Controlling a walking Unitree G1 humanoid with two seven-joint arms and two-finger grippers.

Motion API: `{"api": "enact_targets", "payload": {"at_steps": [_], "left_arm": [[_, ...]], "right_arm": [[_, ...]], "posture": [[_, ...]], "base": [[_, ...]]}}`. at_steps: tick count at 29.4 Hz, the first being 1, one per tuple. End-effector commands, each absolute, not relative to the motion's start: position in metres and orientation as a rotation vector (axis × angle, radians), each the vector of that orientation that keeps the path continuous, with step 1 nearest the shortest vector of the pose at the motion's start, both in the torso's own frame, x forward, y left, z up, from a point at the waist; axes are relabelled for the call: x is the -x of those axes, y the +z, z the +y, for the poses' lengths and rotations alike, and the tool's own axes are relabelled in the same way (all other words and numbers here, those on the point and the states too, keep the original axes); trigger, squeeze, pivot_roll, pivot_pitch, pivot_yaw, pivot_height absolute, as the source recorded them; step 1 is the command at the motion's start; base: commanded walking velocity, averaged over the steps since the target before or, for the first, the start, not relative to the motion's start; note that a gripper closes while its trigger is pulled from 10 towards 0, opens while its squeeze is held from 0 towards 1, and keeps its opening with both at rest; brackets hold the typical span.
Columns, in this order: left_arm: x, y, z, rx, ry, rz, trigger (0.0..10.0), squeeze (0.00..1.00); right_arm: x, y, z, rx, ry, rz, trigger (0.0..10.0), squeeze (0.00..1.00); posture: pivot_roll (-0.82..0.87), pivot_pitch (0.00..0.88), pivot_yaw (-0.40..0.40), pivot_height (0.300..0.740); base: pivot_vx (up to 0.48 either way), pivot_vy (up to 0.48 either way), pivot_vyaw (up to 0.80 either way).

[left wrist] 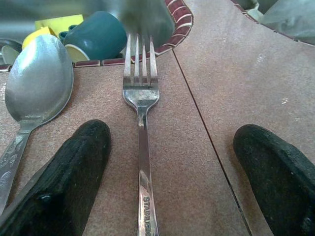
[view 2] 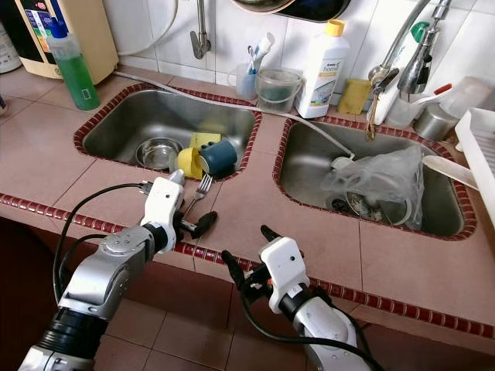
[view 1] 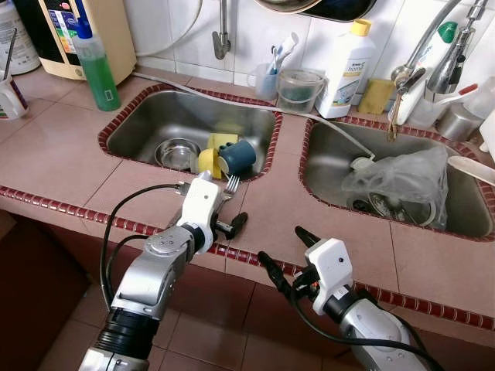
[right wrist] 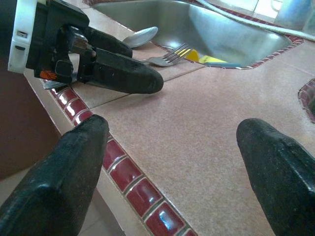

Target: Kitchen organization

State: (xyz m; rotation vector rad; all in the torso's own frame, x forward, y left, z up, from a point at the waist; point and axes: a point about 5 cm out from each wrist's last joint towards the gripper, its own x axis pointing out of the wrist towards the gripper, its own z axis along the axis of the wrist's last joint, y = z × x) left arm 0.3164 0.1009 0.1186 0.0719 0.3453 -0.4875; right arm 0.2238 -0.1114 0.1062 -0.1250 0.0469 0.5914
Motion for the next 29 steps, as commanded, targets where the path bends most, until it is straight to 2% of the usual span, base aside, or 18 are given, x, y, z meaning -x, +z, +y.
{"api": "enact_targets", "payload": {"at_steps": [1, 9, 21, 22, 25, 26, 27, 29], "left_arm": [[-0.315, 0.106, 0.102, -0.061, -0.471, 0.422, 10.0, 0.00], [-0.311, 0.092, 0.101, -0.020, -0.436, 0.515, 10.0, 0.00], [-0.311, 0.092, 0.105, -0.040, -0.415, 0.494, 10.0, 0.00], [-0.312, 0.093, 0.104, -0.035, -0.419, 0.488, 7.6, 0.00], [-0.312, 0.093, 0.105, -0.039, -0.423, 0.483, 7.4, 0.00], [-0.312, 0.093, 0.105, -0.041, -0.425, 0.480, 5.2, 0.00], [-0.312, 0.093, 0.106, -0.045, -0.426, 0.479, 4.6, 0.00], [-0.312, 0.093, 0.107, -0.060, -0.424, 0.476, 4.7, 0.00]], "right_arm": [[-0.224, 0.111, -0.115, 0.134, 0.584, 0.034, 10.0, 0.00], [-0.221, 0.111, -0.113, 0.132, 0.584, 0.039, 10.0, 0.00], [-0.220, 0.112, -0.113, 0.148, 0.591, 0.038, 10.0, 0.00], [-0.221, 0.112, -0.114, 0.151, 0.589, 0.037, 10.0, 0.00], [-0.222, 0.113, -0.115, 0.156, 0.585, 0.034, 10.0, 0.00], [-0.222, 0.113, -0.116, 0.157, 0.584, 0.033, 10.0, 0.00], [-0.223, 0.113, -0.116, 0.156, 0.581, 0.032, 10.0, 0.00], [-0.223, 0.113, -0.116, 0.156, 0.581, 0.031, 10.0, 0.00]], "posture": [[-0.03, 0.085, -0.036, 0.731], [-0.04, 0.090, -0.035, 0.731], [-0.04, 0.091, -0.036, 0.731], [-0.04, 0.087, -0.035, 0.731], [-0.05, 0.084, -0.032, 0.731], [-0.05, 0.083, -0.031, 0.731], [-0.05, 0.081, -0.030, 0.731], [-0.05, 0.080, -0.030, 0.731]], "base": [[0.000, 0.000, 0.00], [0.000, 0.000, 0.00], [0.000, 0.000, 0.00], [0.000, 0.000, 0.00], [0.000, 0.000, 0.00], [0.000, 0.000, 0.00], [0.000, 0.000, 0.00], [0.000, 0.000, 0.00]]}}
